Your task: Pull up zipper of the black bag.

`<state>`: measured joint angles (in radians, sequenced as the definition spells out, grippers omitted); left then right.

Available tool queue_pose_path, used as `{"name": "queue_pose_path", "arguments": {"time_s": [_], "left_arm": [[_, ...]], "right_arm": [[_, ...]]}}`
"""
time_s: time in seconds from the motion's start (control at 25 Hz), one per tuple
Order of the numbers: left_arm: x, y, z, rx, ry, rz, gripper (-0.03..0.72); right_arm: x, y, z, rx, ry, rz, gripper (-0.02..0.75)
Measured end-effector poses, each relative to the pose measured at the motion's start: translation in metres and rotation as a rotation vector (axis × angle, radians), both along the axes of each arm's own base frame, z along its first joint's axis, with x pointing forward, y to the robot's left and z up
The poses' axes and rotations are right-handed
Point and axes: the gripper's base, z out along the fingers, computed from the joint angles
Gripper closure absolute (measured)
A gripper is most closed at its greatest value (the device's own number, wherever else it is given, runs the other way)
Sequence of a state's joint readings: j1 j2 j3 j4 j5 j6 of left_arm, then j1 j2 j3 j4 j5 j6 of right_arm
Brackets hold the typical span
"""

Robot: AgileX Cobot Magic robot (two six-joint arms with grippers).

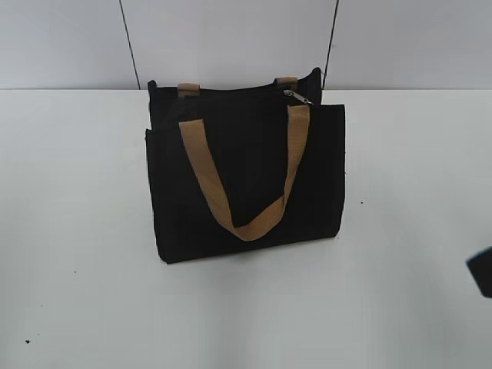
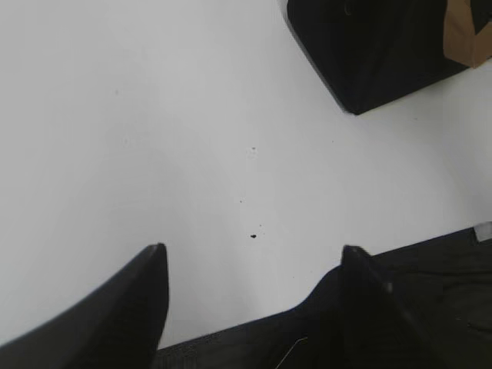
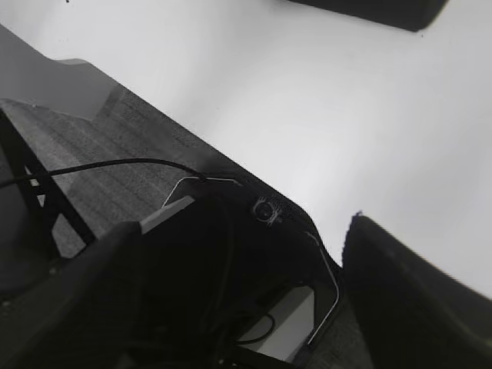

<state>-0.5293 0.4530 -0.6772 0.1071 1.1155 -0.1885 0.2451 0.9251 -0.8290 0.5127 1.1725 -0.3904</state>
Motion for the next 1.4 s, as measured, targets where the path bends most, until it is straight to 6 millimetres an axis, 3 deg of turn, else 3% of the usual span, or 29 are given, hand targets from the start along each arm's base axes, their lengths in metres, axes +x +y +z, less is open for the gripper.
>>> {"name": "queue_pose_path", "arguments": {"time_s": [0.12, 0.28, 0.52, 0.76, 1.2, 1.4], "left_arm": [[-0.015, 0.008, 0.000, -0.010, -0.018, -0.006, 0.162], [-0.029, 0.016, -0.004, -0.026, -0.044, -0.014, 0.162], [-0.043, 0.024, -0.026, -0.026, -0.062, -0.028, 0.162], [-0.049, 0.027, -0.025, -0.060, -0.169, -0.054, 0.162], [-0.043, 0.022, -0.030, -0.076, -0.214, -0.069, 0.164], [-0.043, 0.022, -0.030, -0.078, -0.214, -0.070, 0.187]], "right_arm": [[-0.039, -0.016, -0.002, -0.028, -0.108, -0.051, 0.136], [-0.076, -0.033, -0.012, -0.057, -0.213, -0.124, 0.141], [-0.110, -0.048, -0.027, -0.078, -0.361, -0.169, 0.141], [-0.108, -0.056, -0.051, -0.168, -0.387, -0.204, 0.162], [-0.106, -0.056, -0.050, -0.155, -0.394, -0.231, 0.363], [-0.106, -0.056, -0.050, -0.149, -0.394, -0.231, 0.392]]}}
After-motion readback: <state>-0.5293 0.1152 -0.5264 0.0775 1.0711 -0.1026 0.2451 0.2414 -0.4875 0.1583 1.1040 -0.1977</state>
